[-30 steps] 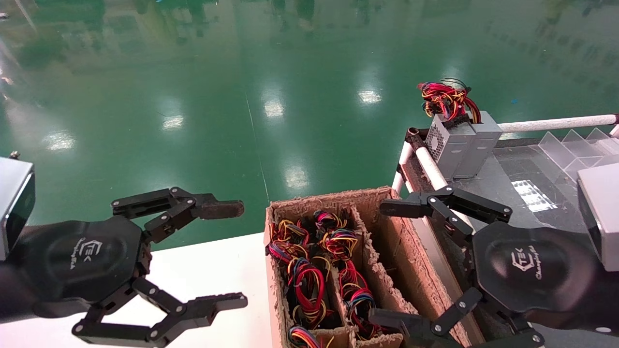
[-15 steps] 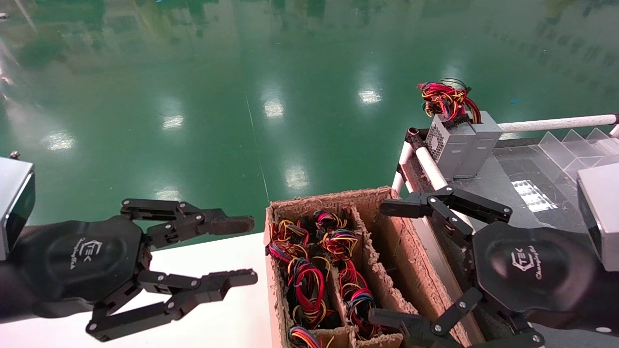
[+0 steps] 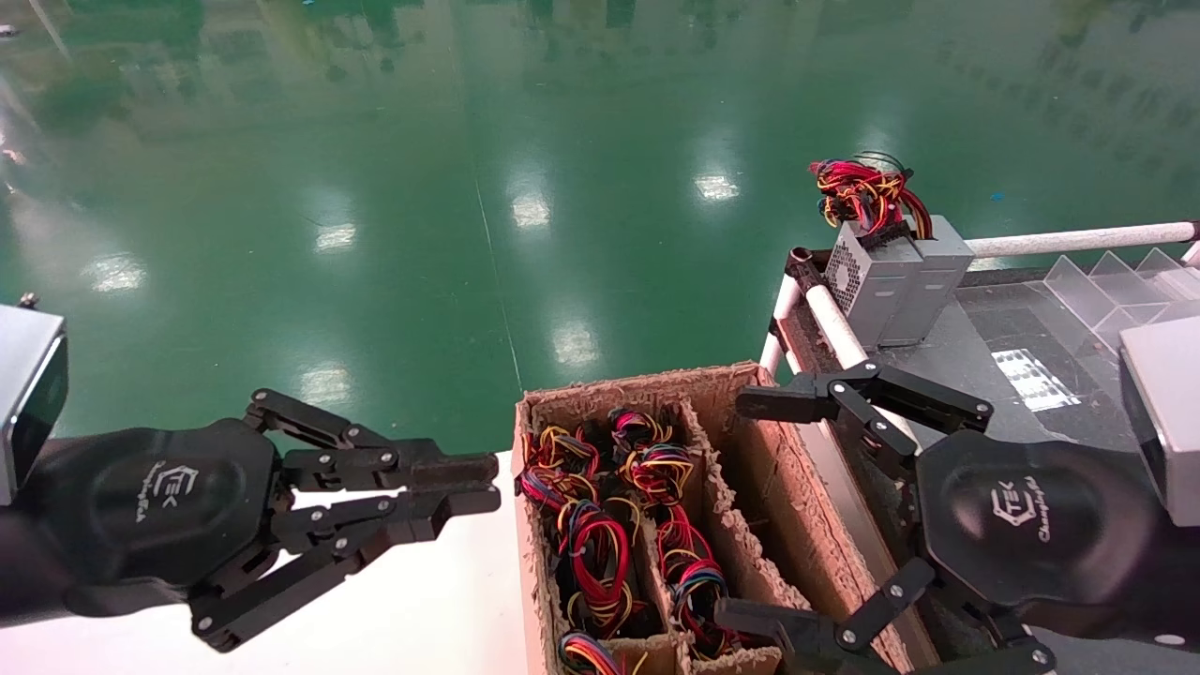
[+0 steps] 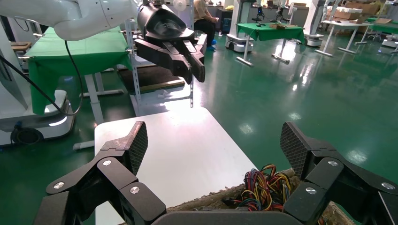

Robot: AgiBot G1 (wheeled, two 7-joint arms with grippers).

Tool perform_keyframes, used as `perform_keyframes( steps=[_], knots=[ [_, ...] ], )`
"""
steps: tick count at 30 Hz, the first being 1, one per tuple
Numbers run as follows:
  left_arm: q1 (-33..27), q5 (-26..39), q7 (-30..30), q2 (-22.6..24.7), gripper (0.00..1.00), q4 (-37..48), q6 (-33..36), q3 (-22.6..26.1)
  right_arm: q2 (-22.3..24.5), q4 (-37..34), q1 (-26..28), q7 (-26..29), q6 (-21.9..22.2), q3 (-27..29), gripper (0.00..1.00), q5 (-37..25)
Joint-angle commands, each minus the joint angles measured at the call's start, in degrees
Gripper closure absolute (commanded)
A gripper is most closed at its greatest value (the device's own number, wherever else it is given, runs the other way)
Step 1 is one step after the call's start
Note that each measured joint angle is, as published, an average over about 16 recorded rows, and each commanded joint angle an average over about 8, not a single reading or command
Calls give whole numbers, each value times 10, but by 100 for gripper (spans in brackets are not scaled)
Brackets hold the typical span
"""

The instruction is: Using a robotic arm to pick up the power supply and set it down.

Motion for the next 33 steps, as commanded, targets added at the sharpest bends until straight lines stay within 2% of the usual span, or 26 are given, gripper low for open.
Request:
perform_keyframes(
  steps=[1, 4, 5, 11, 12, 13, 26, 33],
  knots=[
    [0, 0, 0, 0, 100, 0, 0, 0, 0, 0, 0, 0, 0, 0, 0, 0],
    [0, 0, 0, 0, 98, 0, 0, 0, 0, 0, 0, 0, 0, 0, 0, 0],
    [0, 0, 0, 0, 89, 0, 0, 0, 0, 0, 0, 0, 0, 0, 0, 0],
    [0, 0, 0, 0, 14, 0, 0, 0, 0, 0, 0, 0, 0, 0, 0, 0],
    [0, 0, 0, 0, 4, 0, 0, 0, 0, 0, 0, 0, 0, 0, 0, 0],
    [0, 0, 0, 0, 0, 0, 0, 0, 0, 0, 0, 0, 0, 0, 0, 0],
    [0, 0, 0, 0, 0, 0, 0, 0, 2, 0, 0, 1, 2, -1, 0, -4],
    [0, 0, 0, 0, 0, 0, 0, 0, 12, 8, 1, 16, 19, -16, 0, -46]
  ],
)
